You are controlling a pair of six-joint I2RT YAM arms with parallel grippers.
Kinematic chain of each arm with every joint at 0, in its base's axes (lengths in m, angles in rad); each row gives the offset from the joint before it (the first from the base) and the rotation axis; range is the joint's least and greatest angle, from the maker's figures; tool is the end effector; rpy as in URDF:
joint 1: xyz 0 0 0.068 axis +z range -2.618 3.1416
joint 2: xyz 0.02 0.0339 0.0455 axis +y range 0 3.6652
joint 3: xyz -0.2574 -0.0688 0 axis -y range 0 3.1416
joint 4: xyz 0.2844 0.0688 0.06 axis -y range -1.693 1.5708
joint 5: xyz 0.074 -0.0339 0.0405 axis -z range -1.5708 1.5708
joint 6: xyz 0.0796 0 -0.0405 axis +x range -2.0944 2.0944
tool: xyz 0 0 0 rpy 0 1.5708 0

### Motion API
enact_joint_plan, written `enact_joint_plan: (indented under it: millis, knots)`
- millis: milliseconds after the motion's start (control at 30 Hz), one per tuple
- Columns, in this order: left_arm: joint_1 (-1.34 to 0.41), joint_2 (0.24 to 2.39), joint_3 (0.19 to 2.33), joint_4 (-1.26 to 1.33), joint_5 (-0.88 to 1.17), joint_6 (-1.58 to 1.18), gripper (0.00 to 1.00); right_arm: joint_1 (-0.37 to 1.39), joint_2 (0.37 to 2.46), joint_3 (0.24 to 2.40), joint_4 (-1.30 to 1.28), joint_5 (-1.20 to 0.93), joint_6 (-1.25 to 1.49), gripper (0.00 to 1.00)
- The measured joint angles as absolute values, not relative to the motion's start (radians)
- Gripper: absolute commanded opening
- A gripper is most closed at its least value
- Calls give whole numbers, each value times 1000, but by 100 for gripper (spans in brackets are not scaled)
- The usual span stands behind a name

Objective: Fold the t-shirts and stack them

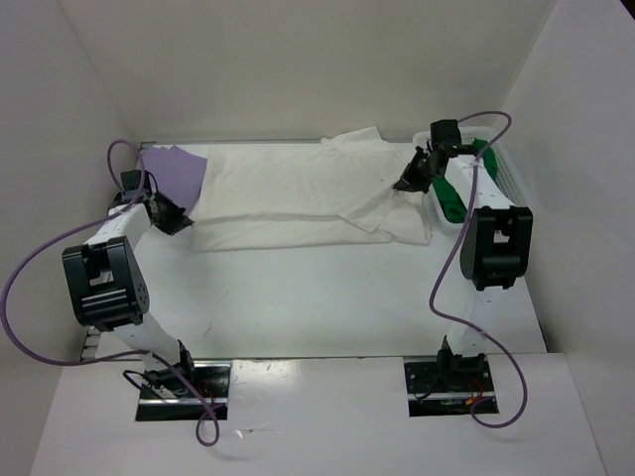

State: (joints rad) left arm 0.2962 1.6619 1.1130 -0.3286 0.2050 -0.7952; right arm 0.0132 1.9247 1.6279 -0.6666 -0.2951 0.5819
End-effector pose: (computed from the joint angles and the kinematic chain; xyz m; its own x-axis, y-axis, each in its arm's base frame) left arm 0.4011 0.1055 0.1558 -0.3999 -0.8529 -0.3356 -0.6382 0.5219 -0.5659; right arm 0.4841 0.0295 0.2058 -0.7841 0.5155 -0.3455 0.3021 0.8034 0.5132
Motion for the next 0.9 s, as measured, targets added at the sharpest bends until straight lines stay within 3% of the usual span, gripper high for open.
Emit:
enact_joint_plan:
  millis: [167, 400, 533, 600, 633, 667, 800, 900]
  knots:
    - [290, 1748, 1161, -318, 199, -797, 0, 13, 2027, 1734, -670, -281, 578, 0]
    - [266, 1794, 1204, -285, 180, -817, 8, 13, 2099, 1799, -674, -227, 566, 0]
    - [245, 1810, 1258, -273, 165, -815, 19, 13, 2103, 1799, -674, -199, 559, 1]
    - [240, 1817, 1275, -261, 152, -812, 31, 13, 2103, 1799, -673, -194, 558, 16]
    - [239, 1818, 1277, -259, 141, -813, 44, 13, 2103, 1799, -673, -194, 560, 21]
    - [239, 1818, 1276, -260, 131, -812, 46, 13, 2103, 1799, -673, -192, 559, 24]
    - [239, 1798, 1251, -255, 91, -818, 41, 16, 2103, 1801, -672, -190, 554, 37]
    - [239, 1717, 1176, -257, 75, -819, 36, 20, 2089, 1796, -670, -190, 552, 39]
